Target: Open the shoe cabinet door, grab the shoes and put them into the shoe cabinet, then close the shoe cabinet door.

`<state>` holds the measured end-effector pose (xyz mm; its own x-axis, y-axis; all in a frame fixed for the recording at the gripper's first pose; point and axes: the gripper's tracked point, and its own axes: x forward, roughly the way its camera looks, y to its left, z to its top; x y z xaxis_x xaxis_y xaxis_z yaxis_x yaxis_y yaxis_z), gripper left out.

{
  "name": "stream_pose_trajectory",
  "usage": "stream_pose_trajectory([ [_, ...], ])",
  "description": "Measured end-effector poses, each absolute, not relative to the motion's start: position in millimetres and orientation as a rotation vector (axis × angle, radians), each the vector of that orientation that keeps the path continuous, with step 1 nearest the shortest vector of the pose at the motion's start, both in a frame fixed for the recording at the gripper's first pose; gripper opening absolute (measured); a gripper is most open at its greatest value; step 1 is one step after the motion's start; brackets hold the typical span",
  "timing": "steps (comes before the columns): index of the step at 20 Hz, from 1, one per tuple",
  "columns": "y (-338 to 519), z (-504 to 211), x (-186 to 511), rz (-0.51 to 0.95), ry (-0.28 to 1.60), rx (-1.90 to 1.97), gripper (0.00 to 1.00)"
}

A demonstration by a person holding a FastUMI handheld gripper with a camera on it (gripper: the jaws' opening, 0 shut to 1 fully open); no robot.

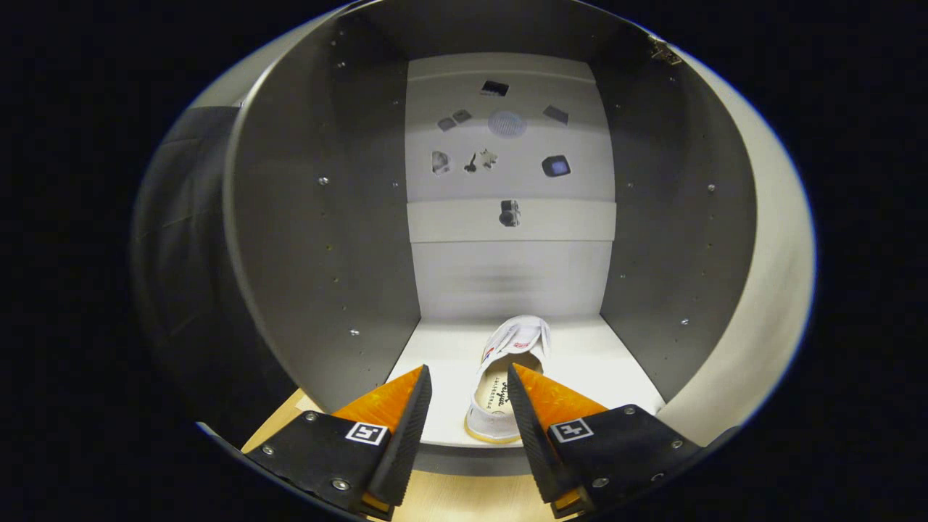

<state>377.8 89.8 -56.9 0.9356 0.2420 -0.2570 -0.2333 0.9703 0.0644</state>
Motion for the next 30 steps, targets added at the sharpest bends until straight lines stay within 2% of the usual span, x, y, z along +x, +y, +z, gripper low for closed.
stream_pose_trajectory([
  [11, 55, 3, 201, 0.195, 0.122, 0.012, 0.74],
  [20, -23, 24, 68, 0.089, 0.07, 0.019, 0.82],
  [30, -106, 28, -10, -0.024, 0.049, 0.029, 0.86],
])
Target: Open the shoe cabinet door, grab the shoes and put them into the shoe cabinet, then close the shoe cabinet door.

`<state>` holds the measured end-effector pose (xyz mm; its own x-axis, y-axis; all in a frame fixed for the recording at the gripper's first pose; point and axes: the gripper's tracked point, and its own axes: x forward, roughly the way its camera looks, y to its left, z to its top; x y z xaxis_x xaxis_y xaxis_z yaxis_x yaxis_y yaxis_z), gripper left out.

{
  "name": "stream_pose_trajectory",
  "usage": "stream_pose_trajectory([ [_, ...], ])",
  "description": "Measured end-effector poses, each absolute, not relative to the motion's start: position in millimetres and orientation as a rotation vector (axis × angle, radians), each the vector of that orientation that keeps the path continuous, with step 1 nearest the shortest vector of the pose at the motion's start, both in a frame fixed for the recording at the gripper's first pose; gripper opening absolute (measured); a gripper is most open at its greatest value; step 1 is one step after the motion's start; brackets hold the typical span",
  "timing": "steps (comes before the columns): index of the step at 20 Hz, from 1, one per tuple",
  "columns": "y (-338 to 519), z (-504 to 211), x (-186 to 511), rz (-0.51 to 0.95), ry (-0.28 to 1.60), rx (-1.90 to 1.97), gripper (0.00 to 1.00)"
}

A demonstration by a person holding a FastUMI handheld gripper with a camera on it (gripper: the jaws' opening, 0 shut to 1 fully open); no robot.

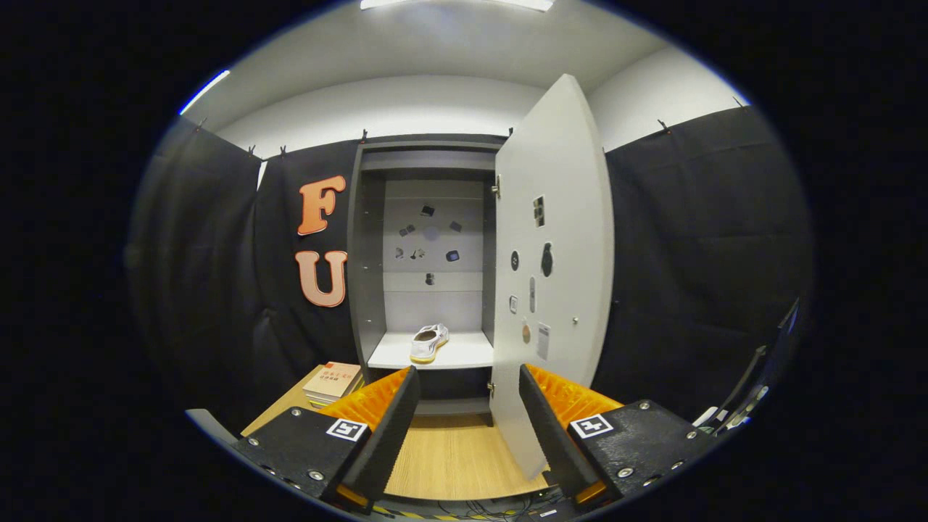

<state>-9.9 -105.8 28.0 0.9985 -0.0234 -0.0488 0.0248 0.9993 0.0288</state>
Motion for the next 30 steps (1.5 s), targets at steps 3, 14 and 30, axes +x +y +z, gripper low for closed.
stream_pose_trajectory([
  [3, -152, 24, -20, -0.098, 0.057, 0.02, 0.87],
  [14, -268, -3, 9, -0.195, 0.085, 0.087, 0.88],
  [30, -237, -16, 72, -0.029, 0.078, 0.092, 0.85],
])
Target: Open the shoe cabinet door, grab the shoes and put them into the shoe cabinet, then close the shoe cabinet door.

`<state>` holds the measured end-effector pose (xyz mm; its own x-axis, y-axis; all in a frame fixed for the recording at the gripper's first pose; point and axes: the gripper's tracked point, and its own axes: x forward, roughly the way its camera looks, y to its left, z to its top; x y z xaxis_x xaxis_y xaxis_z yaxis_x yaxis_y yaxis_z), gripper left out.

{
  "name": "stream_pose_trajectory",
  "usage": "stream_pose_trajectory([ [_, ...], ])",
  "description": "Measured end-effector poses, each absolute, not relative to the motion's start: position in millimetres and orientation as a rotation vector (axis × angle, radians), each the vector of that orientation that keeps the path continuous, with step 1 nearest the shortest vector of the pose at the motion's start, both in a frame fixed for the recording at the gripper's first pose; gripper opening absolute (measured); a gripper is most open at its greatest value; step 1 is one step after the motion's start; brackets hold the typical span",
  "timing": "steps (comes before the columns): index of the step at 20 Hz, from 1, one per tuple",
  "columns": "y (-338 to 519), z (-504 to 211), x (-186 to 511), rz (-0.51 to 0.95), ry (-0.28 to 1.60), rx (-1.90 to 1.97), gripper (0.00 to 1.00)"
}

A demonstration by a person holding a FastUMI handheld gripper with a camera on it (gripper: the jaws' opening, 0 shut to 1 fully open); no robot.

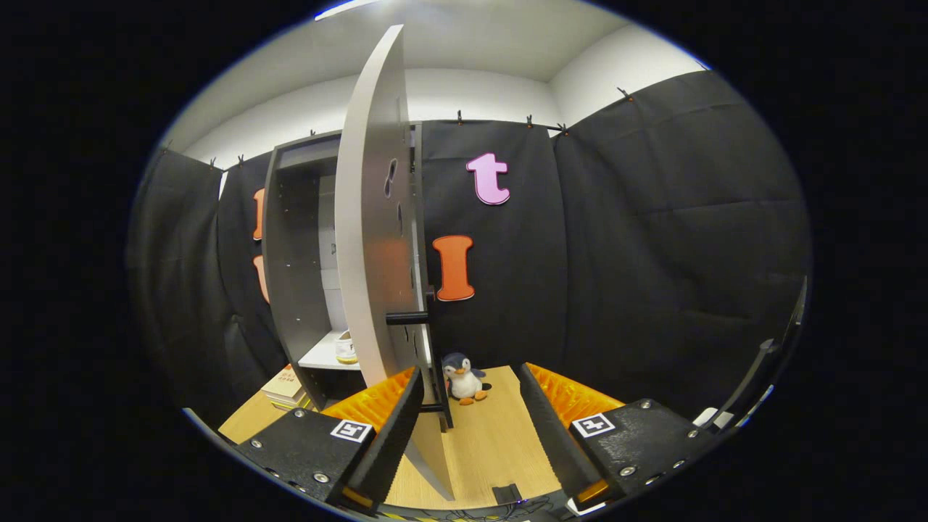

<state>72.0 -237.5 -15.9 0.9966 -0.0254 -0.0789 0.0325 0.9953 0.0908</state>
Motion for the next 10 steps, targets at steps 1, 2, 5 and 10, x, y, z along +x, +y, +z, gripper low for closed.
stream_pose_trajectory([
  [1, -229, -17, 71, -0.006, 0.078, 0.096, 0.85],
  [2, -217, -17, 71, 0.022, 0.076, 0.1, 0.85],
  [5, -179, -17, 72, 0.124, 0.065, 0.107, 0.85],
  [10, -122, -9, 86, 0.244, 0.031, 0.111, 0.85],
])
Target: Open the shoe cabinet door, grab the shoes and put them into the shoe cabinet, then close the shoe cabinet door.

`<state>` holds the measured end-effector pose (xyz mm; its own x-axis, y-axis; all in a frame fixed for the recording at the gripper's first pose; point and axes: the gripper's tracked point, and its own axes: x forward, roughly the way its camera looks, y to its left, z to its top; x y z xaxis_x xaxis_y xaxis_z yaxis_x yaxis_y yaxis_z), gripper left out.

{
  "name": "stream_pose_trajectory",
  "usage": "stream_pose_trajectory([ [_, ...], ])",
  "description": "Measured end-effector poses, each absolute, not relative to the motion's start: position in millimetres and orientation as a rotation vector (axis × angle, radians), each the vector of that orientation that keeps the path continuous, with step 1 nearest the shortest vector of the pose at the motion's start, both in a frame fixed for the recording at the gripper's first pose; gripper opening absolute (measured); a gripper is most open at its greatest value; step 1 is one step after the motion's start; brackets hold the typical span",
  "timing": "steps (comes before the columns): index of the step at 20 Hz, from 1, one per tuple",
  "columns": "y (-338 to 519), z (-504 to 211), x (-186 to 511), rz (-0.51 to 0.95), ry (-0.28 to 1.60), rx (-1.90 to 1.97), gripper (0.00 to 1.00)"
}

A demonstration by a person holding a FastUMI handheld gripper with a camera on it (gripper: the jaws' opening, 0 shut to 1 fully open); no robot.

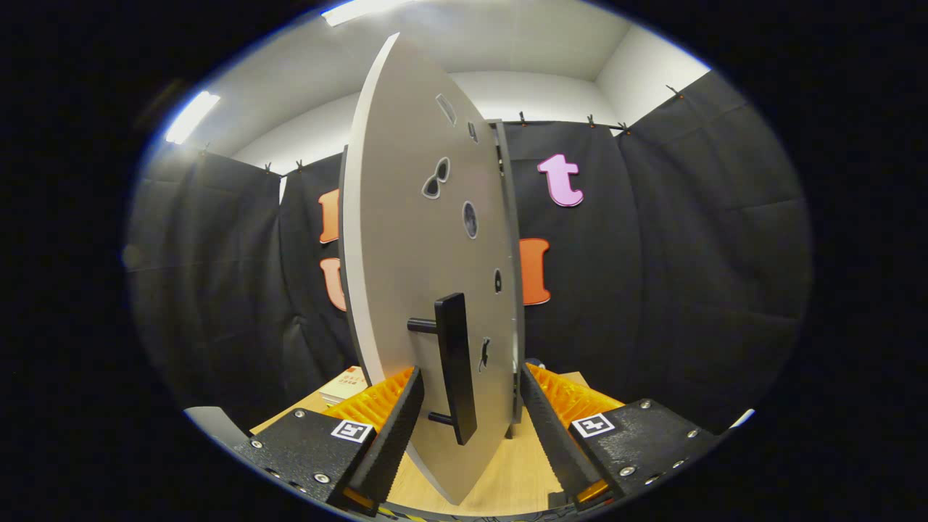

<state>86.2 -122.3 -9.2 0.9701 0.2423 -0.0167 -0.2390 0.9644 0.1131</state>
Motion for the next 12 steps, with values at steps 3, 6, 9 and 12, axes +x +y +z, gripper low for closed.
stream_pose_trajectory([
  [3, -89, -10, 95, 0.311, 0.03, 0.116, 0.85],
  [6, -57, -4, 105, 0.363, 0.016, 0.109, 0.85],
  [9, -24, -1, 120, 0.422, 0.01, 0.127, 0.86],
  [12, 7, 3, 139, 0.456, 0.0, 0.12, 0.87],
])
